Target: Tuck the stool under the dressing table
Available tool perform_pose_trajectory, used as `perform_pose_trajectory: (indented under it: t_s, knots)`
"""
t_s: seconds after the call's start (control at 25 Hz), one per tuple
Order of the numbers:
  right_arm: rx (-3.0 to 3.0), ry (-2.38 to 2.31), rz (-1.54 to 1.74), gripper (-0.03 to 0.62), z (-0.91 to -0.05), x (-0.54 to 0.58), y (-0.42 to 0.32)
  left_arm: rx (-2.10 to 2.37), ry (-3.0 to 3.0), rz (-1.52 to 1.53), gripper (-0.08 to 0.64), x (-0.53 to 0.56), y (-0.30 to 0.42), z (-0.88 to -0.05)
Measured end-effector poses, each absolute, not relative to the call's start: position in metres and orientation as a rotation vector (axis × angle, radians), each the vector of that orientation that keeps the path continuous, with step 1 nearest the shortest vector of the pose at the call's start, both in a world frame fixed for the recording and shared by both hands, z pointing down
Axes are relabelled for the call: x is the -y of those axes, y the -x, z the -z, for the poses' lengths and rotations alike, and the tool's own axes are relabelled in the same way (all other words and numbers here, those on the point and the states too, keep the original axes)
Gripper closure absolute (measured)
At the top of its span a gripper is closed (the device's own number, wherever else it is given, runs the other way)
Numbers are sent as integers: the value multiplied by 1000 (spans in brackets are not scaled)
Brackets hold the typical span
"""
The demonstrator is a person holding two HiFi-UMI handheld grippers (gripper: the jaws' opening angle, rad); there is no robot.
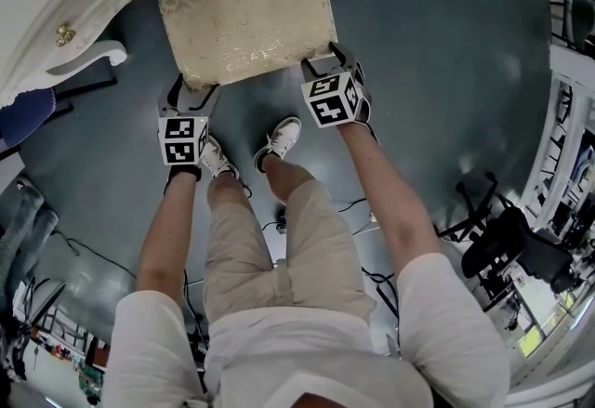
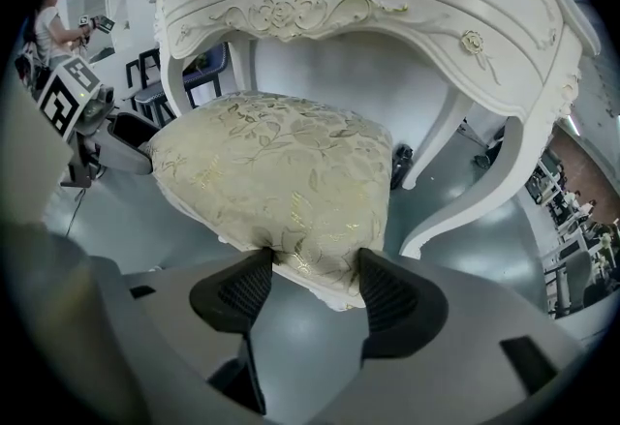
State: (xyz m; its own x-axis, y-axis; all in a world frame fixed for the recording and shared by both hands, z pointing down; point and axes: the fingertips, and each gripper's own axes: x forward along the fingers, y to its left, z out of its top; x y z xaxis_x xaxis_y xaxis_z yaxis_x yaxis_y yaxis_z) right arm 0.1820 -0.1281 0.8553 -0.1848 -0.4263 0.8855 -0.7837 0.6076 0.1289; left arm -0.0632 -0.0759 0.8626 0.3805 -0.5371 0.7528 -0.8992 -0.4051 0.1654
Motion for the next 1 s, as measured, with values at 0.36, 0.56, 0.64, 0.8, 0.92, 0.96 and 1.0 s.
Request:
perform_pose_trajectory:
  t_s: [0.36, 0.56, 0.64, 0.8, 0.92, 0.96, 1.0]
  knots:
    - [1831, -973, -427, 321, -854, 149, -180, 1242, -2074, -811, 196, 96, 65, -861]
    - [1837, -954, -429, 321, -855, 156, -177, 1237, -2078, -803, 195, 102, 68, -862]
    - [1841, -954, -429, 321, -853, 159, -176, 1242, -2080, -801, 195, 106, 69, -860]
    - [1843, -972, -427, 322, -852, 170, -173, 1254, -2084, -799, 195, 118, 72, -859]
    - [1848, -988, -423, 322, -852, 180, -167, 1260, -2097, -795, 195, 132, 78, -860]
    - [1851, -991, -421, 324, -852, 184, -165, 1262, -2102, -793, 196, 137, 81, -860]
    - [1853, -992, -421, 324, -852, 188, -163, 1264, -2106, -789, 196, 141, 83, -860]
